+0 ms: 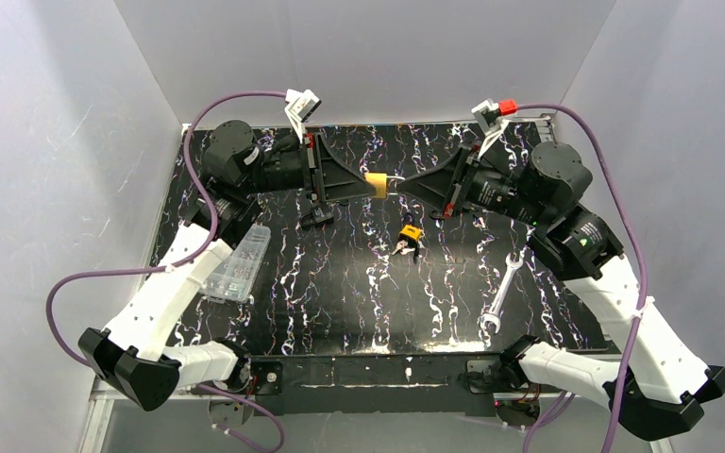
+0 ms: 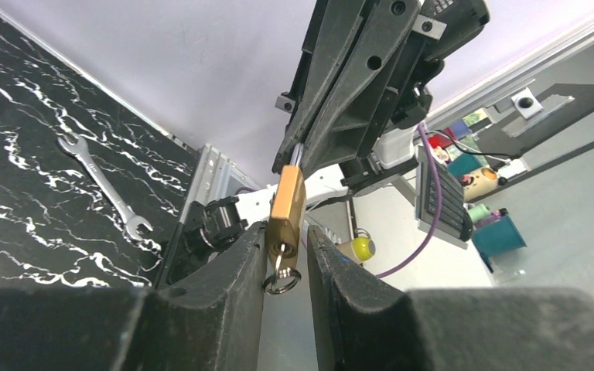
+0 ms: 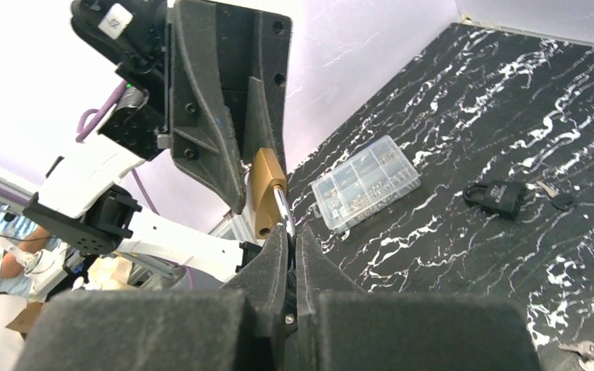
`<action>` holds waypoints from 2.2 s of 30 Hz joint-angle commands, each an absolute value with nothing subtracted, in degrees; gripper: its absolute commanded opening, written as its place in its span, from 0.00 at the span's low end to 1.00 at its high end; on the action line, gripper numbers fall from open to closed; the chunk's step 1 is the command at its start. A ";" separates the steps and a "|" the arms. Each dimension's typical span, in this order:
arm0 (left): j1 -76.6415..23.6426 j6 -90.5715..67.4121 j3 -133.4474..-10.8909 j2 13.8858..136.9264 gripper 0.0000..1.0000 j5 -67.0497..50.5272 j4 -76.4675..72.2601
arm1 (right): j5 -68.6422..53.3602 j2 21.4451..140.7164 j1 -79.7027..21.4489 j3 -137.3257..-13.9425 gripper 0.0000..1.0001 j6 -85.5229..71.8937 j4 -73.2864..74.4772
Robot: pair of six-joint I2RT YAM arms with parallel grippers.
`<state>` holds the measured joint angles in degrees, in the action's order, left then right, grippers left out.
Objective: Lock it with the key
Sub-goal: Lock the lock.
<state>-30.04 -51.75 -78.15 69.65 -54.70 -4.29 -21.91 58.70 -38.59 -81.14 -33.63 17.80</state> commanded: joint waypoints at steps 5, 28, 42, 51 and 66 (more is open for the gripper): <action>-30.50 -56.95 -77.69 69.80 0.18 -58.32 -11.60 | -24.76 56.61 -38.67 -78.58 0.01 -32.11 9.08; -34.37 -39.99 -79.72 66.52 0.00 -51.95 2.86 | -28.48 62.07 -38.77 -84.47 0.01 -38.27 11.47; -38.51 -42.87 -82.71 69.56 0.00 -47.42 2.49 | -20.30 65.83 -44.66 -88.12 0.01 -32.71 17.54; -39.03 -51.81 -81.84 70.47 0.00 -47.98 -4.68 | -13.98 67.53 -49.11 -89.91 0.01 -28.25 20.50; -44.38 -37.68 -91.01 72.09 0.00 -34.97 15.68 | -1.63 72.89 -56.55 -99.27 0.01 -22.33 30.44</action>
<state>-38.28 -42.04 -87.20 69.32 -36.53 12.19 0.82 66.63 -50.92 -96.68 -23.11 33.52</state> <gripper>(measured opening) 0.129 0.044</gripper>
